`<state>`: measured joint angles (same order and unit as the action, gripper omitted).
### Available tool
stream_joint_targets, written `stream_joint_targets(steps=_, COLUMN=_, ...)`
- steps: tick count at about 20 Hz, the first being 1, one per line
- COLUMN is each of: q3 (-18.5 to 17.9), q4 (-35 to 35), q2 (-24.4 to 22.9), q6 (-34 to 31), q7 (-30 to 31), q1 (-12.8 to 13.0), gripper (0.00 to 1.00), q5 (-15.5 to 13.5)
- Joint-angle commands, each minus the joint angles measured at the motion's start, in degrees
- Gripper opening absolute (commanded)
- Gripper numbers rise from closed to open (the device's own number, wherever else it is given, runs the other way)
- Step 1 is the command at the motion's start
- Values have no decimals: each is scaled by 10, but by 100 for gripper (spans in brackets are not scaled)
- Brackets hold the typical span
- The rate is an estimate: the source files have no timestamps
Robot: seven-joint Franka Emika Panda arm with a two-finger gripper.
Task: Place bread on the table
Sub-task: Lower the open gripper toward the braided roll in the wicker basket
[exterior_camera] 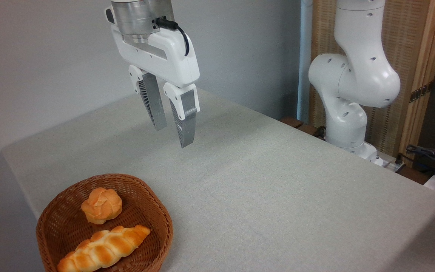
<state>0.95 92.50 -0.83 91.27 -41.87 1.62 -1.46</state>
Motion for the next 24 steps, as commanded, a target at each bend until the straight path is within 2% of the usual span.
stream_joint_targets(steps=1, q3=-16, q4=6, q2=-6, q6=2, q7=3, q1=2, gripper=100, q5=1)
stream_joint_targets(steps=9, q3=-16, q4=25, q2=0, q6=37, q7=4, q1=2, gripper=100, q5=-7)
stream_joint_targets(steps=11, q3=-16, q4=38, q2=0, q6=76, q7=4, q1=2, gripper=100, q5=-7)
stream_joint_targets(steps=18, q3=-19, q4=40, q2=71, q6=204, q7=14, q1=2, gripper=100, q5=-8)
stream_joint_targets(steps=22, q3=-18, q4=40, q2=111, q6=298, q7=116, q1=2, gripper=100, q5=-39)
stream_joint_targets(steps=24, q3=-14, q4=40, q2=134, q6=344, q7=122, q1=2, gripper=100, q5=-35)
